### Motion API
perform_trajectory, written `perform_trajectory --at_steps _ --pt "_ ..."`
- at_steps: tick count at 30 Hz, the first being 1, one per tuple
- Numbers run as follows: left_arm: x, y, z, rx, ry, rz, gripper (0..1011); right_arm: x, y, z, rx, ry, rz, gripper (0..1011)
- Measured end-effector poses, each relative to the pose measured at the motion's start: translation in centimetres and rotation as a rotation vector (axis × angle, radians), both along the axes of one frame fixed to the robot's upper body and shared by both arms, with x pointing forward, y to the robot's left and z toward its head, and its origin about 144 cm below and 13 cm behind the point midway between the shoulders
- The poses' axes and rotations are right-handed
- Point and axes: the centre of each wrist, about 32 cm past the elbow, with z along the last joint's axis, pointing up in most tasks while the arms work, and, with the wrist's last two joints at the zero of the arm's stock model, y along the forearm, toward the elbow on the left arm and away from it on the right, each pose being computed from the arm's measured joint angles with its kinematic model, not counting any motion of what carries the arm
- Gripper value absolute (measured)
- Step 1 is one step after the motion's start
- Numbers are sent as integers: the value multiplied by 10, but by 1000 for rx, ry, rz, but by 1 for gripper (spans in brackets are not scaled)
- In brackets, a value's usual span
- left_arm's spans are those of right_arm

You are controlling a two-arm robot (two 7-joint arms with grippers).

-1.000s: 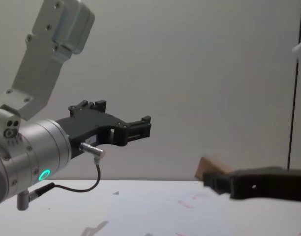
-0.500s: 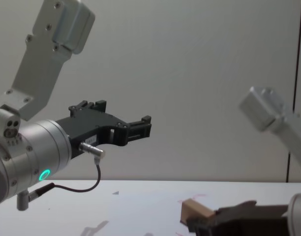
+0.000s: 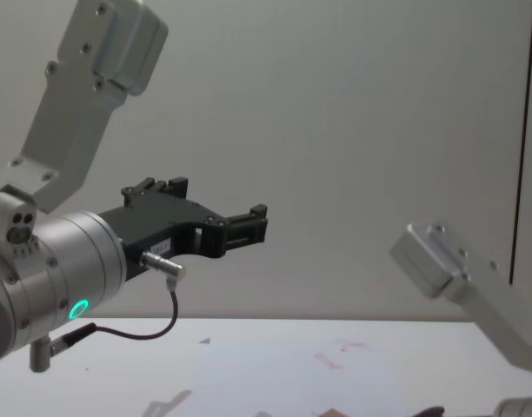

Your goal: Use the one hand to pick up the stamp and affix it onto the A4 paper.

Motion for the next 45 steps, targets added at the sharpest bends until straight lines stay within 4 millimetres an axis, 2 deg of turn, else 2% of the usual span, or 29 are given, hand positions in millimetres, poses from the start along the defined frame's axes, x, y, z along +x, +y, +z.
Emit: perform_trajectory --at_steps 25,30,38,45 --pt "0 0 0 0 0 0 1003 -5 5 -10 28 -13 -29 221" --pt "0 0 0 0 0 0 1003 -3 5 3 70 -61 -30 221" --pt "0 0 0 0 0 0 1003 -1 6 41 169 -162 -33 221" --pt "0 0 0 0 0 0 1003 -4 0 60 205 -197 -50 221"
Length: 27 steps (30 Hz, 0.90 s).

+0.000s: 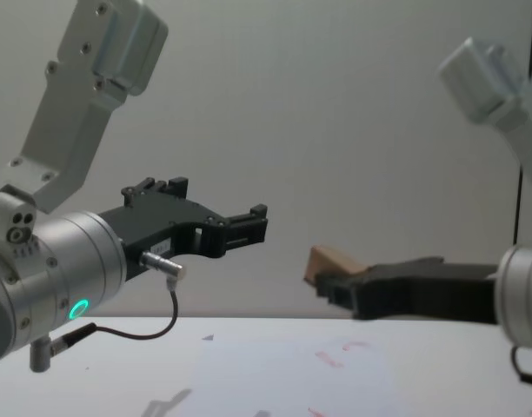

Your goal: Use the one hand to pick up the stamp and affix it onto the A4 paper.

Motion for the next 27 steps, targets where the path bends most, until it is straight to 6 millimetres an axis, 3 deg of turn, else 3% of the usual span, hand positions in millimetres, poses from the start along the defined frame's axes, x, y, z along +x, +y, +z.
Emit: perform_trajectory --at_steps 12,27 --pt "0 0 0 0 0 0 1003 -13 -30 10 -18 12 -103 221" --pt "0 0 0 0 0 0 1003 -39 -72 5 -69 40 -287 221"
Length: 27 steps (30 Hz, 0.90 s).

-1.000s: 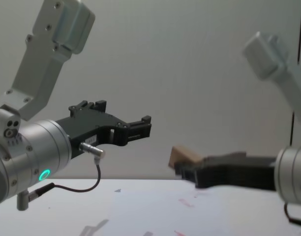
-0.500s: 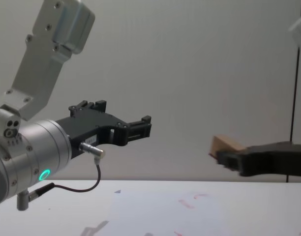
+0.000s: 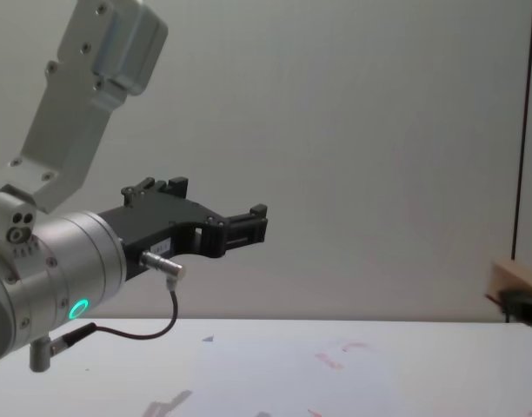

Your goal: Use the one hand to pick up the stamp and affix it onto the A4 paper.

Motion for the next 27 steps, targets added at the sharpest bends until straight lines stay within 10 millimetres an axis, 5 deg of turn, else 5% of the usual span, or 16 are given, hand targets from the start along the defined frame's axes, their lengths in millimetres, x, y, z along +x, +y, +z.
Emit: perform_trajectory --at_steps 27 --pt "0 0 0 0 0 0 1003 -27 -27 -15 -55 120 -111 221"
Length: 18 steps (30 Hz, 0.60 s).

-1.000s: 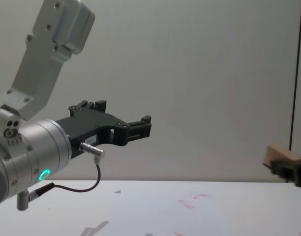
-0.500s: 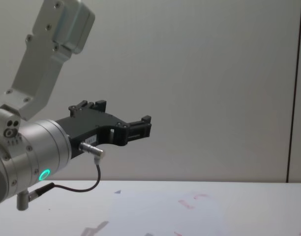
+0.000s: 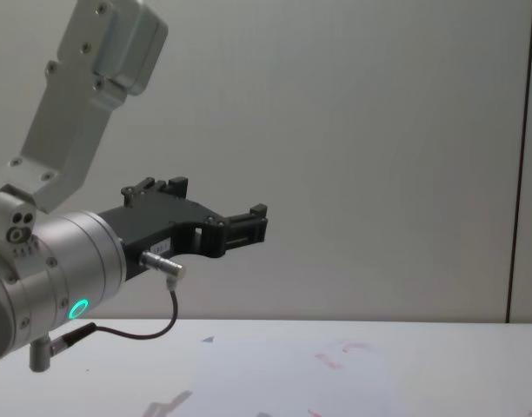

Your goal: Use the one hand to pick up the stamp and affix it onto the A4 paper.

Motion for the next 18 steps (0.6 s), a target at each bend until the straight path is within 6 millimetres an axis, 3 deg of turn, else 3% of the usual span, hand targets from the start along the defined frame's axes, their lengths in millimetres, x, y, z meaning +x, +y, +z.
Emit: perform_trajectory --at_steps 18 --pt "0 0 0 0 0 0 1003 0 3 -13 -27 89 2 221"
